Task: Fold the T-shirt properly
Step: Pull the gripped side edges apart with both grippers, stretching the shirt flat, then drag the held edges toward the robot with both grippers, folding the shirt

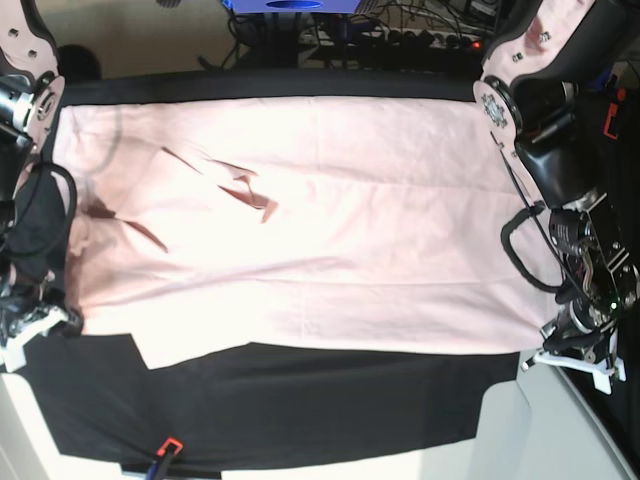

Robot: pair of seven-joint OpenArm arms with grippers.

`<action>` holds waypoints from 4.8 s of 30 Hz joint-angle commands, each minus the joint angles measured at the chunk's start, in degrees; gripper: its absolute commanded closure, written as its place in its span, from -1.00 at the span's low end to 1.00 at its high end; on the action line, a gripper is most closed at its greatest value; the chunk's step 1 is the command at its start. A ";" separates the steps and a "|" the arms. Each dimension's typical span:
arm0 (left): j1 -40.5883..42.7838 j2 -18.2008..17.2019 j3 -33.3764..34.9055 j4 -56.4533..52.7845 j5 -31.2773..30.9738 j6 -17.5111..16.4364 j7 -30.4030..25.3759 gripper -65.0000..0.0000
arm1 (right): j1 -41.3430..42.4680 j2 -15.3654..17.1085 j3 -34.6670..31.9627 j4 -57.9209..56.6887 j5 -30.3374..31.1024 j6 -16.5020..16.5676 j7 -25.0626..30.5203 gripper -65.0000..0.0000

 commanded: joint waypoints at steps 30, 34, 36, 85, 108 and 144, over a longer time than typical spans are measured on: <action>5.41 -1.07 -0.17 10.32 -0.33 -0.29 -1.71 1.00 | 5.61 2.44 -8.01 1.23 0.77 6.96 -0.41 1.00; 5.50 -1.16 -0.17 10.32 -0.33 -0.29 -1.71 1.00 | 6.75 2.09 -12.67 0.88 0.85 6.96 2.76 1.00; 5.50 -1.33 -0.17 10.32 -0.33 -0.29 -1.71 1.00 | 7.46 2.00 -14.34 0.70 0.85 6.96 3.20 1.00; 6.03 -0.98 -2.80 10.23 -0.24 -0.29 -1.97 1.00 | 6.31 7.19 -12.41 -4.84 1.21 7.01 13.13 1.00; 14.82 -0.45 -2.89 19.02 -0.33 -0.29 -2.06 1.00 | 1.57 7.01 -12.50 -4.48 0.94 7.01 13.22 1.00; 32.14 -0.63 -2.19 17.35 2.40 -0.29 -1.88 1.00 | -11.18 6.66 -12.32 -2.46 1.29 7.01 7.59 1.00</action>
